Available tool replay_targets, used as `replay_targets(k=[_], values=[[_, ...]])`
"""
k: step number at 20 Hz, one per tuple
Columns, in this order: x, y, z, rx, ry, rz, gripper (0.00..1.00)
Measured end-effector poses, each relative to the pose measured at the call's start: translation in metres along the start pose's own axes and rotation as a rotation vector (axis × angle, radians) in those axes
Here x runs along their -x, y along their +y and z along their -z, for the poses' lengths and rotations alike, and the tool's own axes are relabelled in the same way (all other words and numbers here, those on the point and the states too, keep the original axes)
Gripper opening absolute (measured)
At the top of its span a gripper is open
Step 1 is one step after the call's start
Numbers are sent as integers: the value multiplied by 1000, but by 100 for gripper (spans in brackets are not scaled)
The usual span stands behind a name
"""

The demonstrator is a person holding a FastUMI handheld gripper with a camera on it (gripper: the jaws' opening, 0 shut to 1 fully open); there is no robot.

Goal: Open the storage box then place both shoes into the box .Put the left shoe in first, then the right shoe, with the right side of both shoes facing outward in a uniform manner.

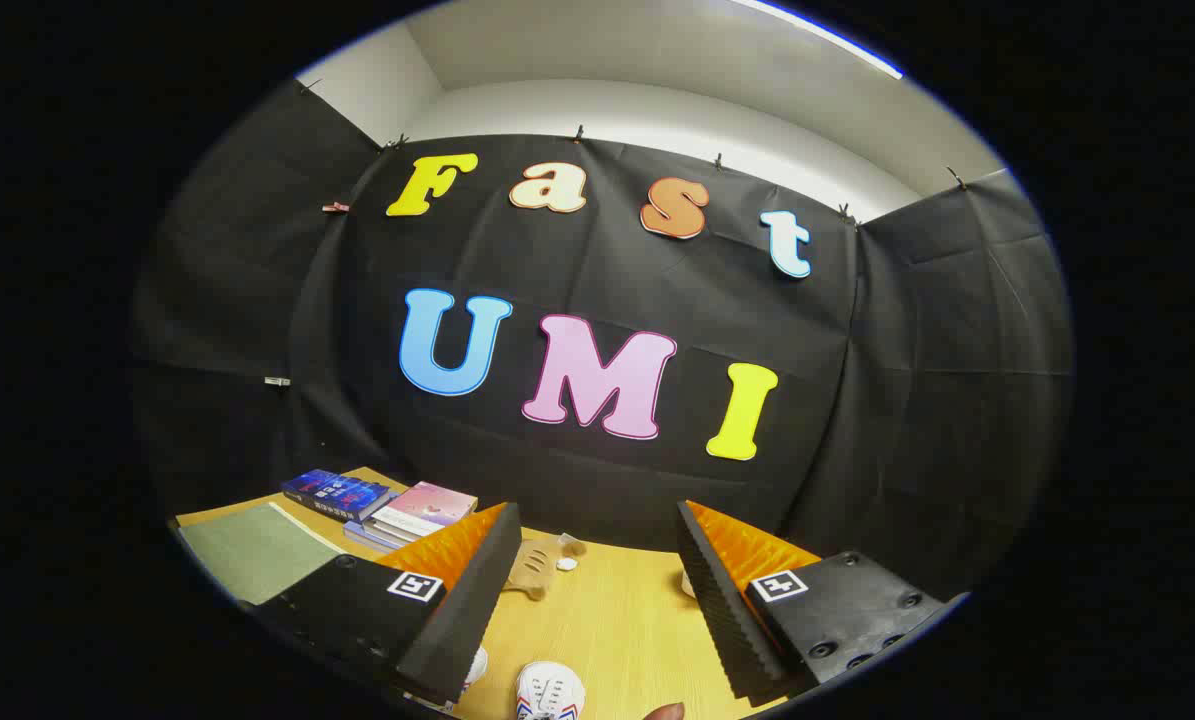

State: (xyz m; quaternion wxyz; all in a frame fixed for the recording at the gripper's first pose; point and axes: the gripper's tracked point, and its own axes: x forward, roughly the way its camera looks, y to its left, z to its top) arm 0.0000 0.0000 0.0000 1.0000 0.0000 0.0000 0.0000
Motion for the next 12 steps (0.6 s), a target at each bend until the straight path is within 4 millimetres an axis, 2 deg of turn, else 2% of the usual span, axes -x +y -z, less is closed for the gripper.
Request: replay_targets(k=[12], values=[[1, -3, 6, -2, 74, 34, 95]])
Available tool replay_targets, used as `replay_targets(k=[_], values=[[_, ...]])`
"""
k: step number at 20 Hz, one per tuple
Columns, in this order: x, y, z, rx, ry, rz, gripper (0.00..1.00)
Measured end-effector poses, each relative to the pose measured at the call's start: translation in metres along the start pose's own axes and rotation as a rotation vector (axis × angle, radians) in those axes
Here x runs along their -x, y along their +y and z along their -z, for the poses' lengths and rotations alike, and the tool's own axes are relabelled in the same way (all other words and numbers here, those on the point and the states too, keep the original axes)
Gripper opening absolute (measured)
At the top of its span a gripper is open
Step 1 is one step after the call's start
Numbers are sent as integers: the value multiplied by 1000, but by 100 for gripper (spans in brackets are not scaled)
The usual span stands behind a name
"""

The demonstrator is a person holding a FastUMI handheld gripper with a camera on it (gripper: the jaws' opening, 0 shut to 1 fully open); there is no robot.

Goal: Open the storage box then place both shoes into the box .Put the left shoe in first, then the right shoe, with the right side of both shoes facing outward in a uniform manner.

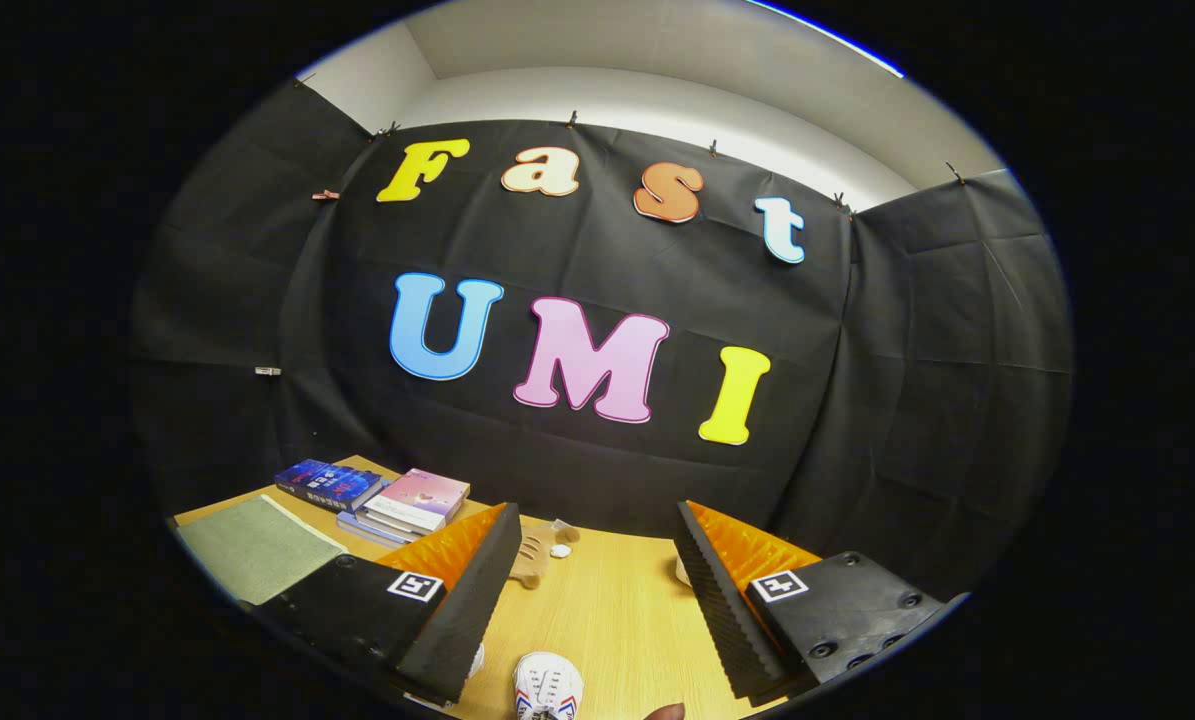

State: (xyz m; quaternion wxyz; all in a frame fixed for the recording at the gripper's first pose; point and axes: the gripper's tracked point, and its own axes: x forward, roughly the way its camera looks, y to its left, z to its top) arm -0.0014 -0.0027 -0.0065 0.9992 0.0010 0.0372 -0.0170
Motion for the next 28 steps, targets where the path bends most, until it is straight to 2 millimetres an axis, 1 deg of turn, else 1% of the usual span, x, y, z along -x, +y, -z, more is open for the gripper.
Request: replay_targets(k=[4, 11, 14, 15, 16, 17, 19, 20, 22, 23, 24, 25, 28], values=[[-2, -2, 4, -10, 27, 15, 95], [0, 0, 7, -11, 54, 0, 95], [3, 10, 8, -11, 66, -74, 96], [5, 20, 9, -22, 71, -121, 95], [5, 38, 12, -42, 79, -181, 95], [5, 61, 14, -69, 88, -259, 96], [11, 101, 16, -148, 108, -433, 96], [14, 119, 18, -197, 123, -518, 96], [20, 149, 25, -310, 169, -670, 96], [24, 164, 31, -367, 201, -750, 96], [29, 176, 38, -419, 244, -815, 97], [30, 195, 49, -471, 300, -885, 96], [43, 232, 79, -640, 497, -1067, 96]])
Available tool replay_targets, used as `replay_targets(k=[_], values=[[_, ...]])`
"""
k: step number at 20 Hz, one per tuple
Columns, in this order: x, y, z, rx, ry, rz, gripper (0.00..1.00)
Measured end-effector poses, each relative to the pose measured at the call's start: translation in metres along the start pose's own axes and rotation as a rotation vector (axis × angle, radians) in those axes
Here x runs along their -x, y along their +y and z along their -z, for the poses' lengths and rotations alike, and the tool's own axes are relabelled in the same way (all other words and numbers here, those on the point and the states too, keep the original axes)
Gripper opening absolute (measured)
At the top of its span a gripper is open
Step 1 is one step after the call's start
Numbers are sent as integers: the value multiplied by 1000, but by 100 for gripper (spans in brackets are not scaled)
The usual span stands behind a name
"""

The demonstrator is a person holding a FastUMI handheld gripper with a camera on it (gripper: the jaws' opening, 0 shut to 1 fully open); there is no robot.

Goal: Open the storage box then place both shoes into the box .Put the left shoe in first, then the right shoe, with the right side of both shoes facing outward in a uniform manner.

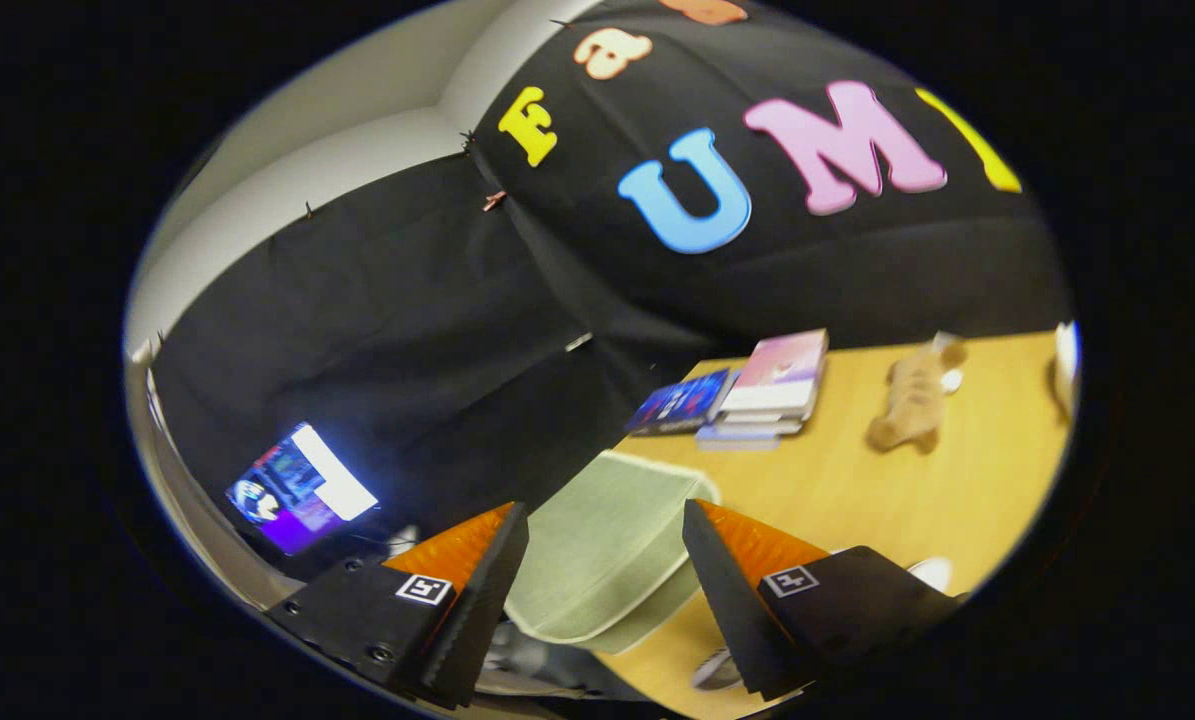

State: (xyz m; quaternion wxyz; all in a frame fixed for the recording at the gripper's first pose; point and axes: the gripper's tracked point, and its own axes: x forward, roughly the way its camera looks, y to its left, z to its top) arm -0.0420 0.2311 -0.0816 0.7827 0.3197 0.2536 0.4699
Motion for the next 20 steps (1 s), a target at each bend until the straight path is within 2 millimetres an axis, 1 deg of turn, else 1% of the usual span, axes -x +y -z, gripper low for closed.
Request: replay_targets(k=[1, 3, 5, 8, 10, 12, 14, 15, 16, 17, 18, 19, 20], values=[[-5, -3, 15, -59, 52, -34, 96], [-23, -13, 41, -175, 143, -74, 96], [-40, -22, 64, -305, 200, -106, 97], [-55, -40, 95, -493, 258, -142, 96], [-63, -48, 105, -599, 269, -176, 96], [-72, -47, 110, -695, 277, -234, 96], [-82, -51, 123, -749, 302, -255, 95], [-84, -49, 124, -781, 302, -277, 95], [-85, -45, 120, -819, 290, -312, 95], [-87, -44, 120, -844, 281, -329, 84], [-84, -44, 118, -861, 279, -360, 73], [-79, -48, 121, -856, 269, -356, 56], [-72, -50, 113, -855, 235, -383, 39]])
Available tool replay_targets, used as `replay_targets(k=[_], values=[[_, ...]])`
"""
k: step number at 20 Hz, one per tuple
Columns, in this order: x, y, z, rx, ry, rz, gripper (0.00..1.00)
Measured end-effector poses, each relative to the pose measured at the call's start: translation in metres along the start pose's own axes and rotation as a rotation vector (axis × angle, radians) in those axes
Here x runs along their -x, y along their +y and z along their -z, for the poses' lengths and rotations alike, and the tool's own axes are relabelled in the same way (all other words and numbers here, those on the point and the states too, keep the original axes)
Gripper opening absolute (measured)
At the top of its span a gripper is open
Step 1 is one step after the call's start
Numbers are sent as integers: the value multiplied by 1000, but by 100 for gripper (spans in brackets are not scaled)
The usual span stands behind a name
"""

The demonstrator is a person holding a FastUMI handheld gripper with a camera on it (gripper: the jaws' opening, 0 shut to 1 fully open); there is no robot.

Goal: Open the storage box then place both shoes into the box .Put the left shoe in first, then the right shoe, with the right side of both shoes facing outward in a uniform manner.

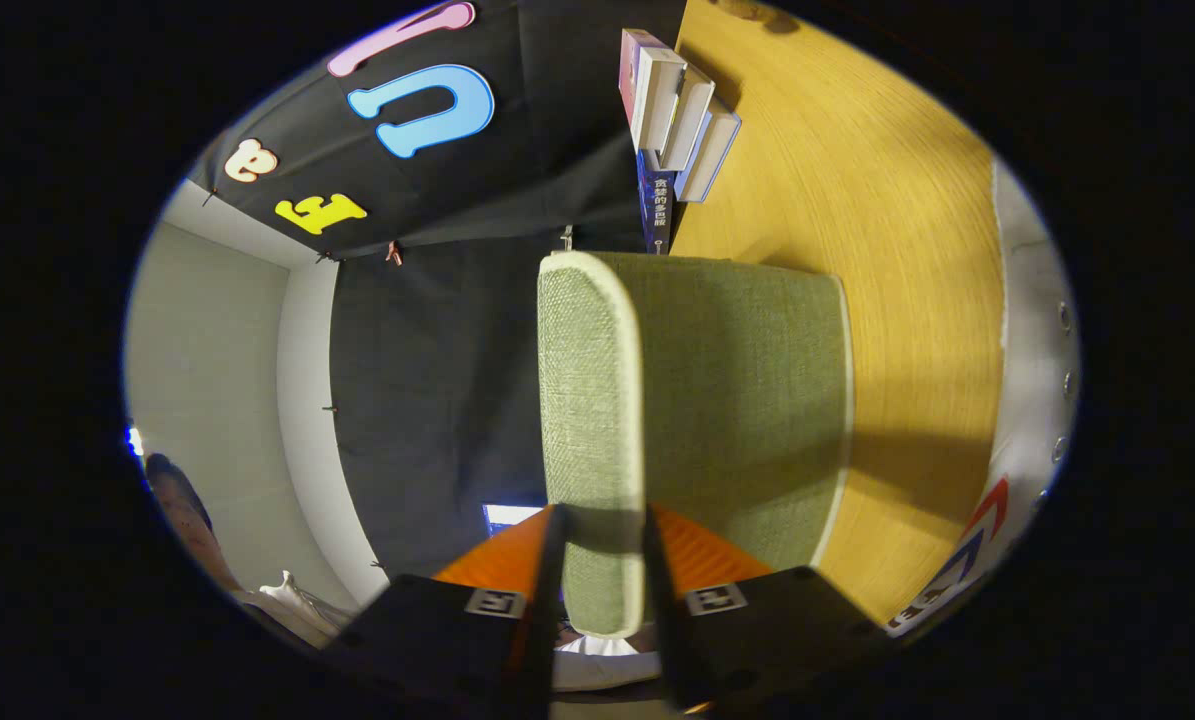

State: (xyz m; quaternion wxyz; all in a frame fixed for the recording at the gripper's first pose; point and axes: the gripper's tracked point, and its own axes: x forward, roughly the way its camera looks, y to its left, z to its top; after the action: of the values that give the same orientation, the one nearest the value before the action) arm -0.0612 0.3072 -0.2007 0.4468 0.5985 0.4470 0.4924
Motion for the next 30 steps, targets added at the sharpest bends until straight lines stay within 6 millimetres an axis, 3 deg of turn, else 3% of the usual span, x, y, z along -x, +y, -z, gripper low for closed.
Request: replay_targets(k=[2, 4, 7, 9, 14, 17, 19, 24, 29, 30], values=[[5, 13, -6, 64, -53, -6, 5], [7, 32, -4, 82, -74, -10, 5], [5, 80, 1, 151, -99, -42, 5], [-7, 111, 2, 211, -110, -36, 5], [-66, 175, 4, 373, -105, 25, 5], [-114, 196, 10, 470, -86, 86, 5], [-147, 203, 16, 504, -71, 119, 5], [-214, 193, 29, 534, -19, 158, 8], [-248, 173, 31, 546, 2, 192, 15], [-252, 169, 32, 557, 9, 202, 24]])
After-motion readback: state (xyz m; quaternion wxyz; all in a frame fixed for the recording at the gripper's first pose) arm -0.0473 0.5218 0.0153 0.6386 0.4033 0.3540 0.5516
